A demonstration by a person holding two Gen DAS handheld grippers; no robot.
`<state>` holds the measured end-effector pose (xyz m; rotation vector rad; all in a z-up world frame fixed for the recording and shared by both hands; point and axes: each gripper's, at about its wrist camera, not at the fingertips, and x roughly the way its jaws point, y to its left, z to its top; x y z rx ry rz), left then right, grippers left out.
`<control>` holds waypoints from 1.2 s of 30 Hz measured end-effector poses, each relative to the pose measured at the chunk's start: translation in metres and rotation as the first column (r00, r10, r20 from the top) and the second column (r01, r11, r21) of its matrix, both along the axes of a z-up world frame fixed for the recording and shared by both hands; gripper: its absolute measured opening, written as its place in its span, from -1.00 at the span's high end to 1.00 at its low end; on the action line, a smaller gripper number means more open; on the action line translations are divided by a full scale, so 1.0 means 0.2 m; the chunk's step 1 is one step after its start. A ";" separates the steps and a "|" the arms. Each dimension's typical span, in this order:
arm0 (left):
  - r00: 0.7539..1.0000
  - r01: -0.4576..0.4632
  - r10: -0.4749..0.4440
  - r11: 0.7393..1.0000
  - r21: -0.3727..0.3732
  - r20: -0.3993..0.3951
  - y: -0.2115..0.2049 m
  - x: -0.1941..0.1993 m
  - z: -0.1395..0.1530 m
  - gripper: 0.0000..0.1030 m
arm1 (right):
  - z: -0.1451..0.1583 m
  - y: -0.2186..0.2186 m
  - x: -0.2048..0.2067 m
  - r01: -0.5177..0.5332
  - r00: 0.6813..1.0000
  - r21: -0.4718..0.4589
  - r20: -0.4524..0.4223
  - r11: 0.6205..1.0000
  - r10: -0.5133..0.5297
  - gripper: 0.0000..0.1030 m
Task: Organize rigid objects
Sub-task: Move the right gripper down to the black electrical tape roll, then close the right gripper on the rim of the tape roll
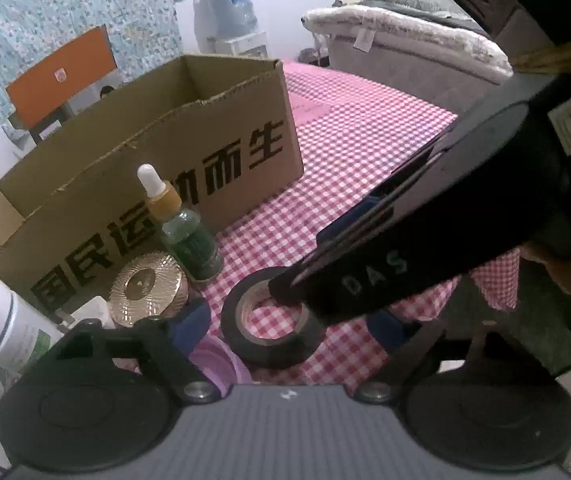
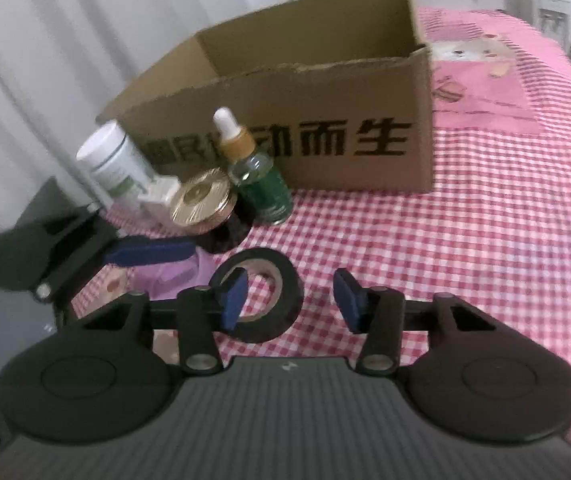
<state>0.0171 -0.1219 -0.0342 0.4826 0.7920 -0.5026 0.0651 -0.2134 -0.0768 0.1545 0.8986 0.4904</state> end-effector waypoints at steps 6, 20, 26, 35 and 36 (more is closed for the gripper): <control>0.999 -0.009 0.008 1.000 -0.010 -0.052 0.00 0.07 -0.03 -0.42 | -0.03 0.04 0.06 -0.077 0.997 -0.035 -0.029 0.996 0.076 0.18; 0.996 0.021 -0.022 1.000 -0.006 -0.084 -0.08 0.11 -0.05 -0.49 | -0.04 -0.04 0.09 -0.118 0.993 -0.112 -0.013 0.987 0.117 0.46; 0.992 0.029 -0.034 0.999 -0.041 -0.119 -0.12 0.16 -0.07 -0.47 | -0.05 -0.14 0.08 -0.068 0.998 -0.088 -0.015 0.994 0.067 0.46; 0.992 0.030 -0.036 0.998 -0.055 -0.124 -0.15 0.18 -0.07 -0.32 | -0.06 -0.17 0.07 -0.052 0.999 -0.058 -0.020 0.997 0.050 0.48; 0.992 0.029 -0.036 0.998 -0.057 -0.121 -0.15 0.18 -0.07 -0.32 | -0.06 -0.17 0.07 -0.051 0.999 -0.057 -0.020 0.997 0.050 0.50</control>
